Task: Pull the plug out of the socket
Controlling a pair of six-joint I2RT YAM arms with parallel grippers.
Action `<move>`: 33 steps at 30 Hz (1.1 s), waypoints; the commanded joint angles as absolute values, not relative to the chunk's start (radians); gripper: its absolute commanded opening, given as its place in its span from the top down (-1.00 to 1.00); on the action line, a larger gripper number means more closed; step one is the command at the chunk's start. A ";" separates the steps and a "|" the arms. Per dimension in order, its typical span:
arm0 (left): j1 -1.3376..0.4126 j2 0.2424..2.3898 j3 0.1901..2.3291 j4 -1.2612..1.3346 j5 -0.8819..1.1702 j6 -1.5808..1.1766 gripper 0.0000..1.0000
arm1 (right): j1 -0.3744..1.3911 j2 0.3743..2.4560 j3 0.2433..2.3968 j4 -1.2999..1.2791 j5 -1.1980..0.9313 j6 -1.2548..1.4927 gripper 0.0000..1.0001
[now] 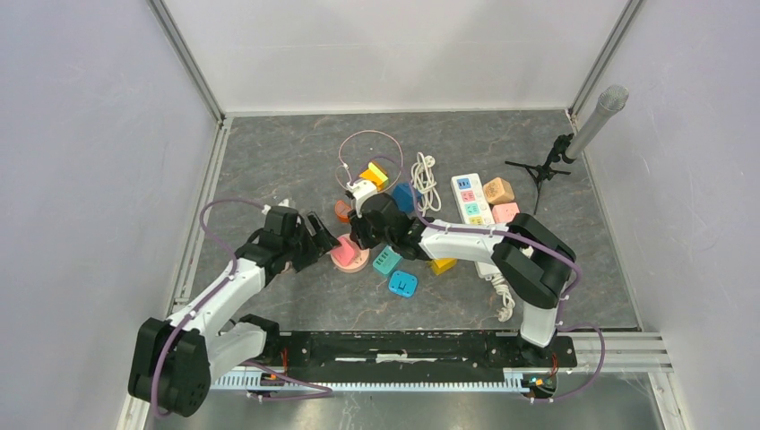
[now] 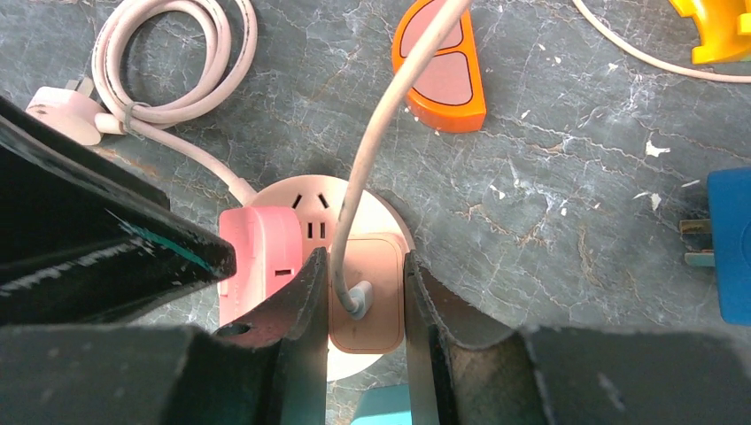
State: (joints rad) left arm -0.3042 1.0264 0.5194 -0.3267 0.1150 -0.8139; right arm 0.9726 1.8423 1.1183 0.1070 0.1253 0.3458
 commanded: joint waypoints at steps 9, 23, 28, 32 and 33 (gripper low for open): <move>-0.302 1.194 0.486 -0.213 0.170 -0.811 -0.85 | 0.980 1.865 1.167 0.068 0.136 0.298 1.00; -0.304 1.249 0.405 -0.256 0.129 -0.840 -0.58 | 0.994 1.845 1.229 -0.008 0.055 0.233 1.00; -0.304 1.266 0.391 -0.252 0.129 -0.841 -0.52 | 1.066 1.867 1.244 -0.019 0.196 0.078 1.00; -0.305 1.285 0.394 -0.252 0.128 -0.838 -0.46 | 1.070 1.857 1.218 -0.027 0.260 0.059 1.00; -0.305 1.289 0.395 -0.252 0.127 -0.838 -0.43 | 1.059 1.842 1.203 -0.013 0.244 0.075 1.00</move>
